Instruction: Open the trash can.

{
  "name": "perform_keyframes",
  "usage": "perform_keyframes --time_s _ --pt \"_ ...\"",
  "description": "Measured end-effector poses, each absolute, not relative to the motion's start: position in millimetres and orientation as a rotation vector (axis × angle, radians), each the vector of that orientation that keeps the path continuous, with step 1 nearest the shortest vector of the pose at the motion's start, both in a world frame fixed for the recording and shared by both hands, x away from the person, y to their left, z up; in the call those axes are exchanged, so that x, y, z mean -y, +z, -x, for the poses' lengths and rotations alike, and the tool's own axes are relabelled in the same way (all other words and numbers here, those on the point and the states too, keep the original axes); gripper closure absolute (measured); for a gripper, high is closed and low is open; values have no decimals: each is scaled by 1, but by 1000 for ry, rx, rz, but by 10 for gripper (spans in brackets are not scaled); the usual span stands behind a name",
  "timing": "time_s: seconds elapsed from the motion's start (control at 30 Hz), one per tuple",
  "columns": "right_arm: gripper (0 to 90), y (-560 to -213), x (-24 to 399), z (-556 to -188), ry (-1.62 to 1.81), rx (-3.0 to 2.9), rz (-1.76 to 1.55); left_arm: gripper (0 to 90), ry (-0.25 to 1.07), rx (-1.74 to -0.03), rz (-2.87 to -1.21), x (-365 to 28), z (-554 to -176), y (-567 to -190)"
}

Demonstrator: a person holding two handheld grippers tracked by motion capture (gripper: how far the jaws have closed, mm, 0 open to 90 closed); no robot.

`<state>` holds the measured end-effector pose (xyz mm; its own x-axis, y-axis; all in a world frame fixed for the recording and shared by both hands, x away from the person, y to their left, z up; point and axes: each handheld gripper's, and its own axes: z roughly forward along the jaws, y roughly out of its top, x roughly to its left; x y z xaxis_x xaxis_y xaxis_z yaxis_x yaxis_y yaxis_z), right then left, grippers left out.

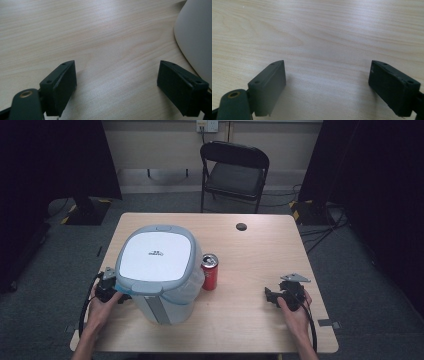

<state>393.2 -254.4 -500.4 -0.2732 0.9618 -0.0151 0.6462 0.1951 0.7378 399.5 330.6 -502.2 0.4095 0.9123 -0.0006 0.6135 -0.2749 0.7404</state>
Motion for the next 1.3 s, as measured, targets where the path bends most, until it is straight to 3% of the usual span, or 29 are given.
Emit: perform_keyframes --time_s 0.23,0.57,1.3 --pt "199 -497 254 -391 870 -2041 -1456 155 569 -1294 -1996 -330 -400 -502" --pt "174 -486 229 -386 984 -2145 -1334 155 570 -1295 -1996 -330 -399 -502" --pt "141 -466 123 -405 1247 -2384 -985 155 569 -1294 -1997 -331 -400 -502"
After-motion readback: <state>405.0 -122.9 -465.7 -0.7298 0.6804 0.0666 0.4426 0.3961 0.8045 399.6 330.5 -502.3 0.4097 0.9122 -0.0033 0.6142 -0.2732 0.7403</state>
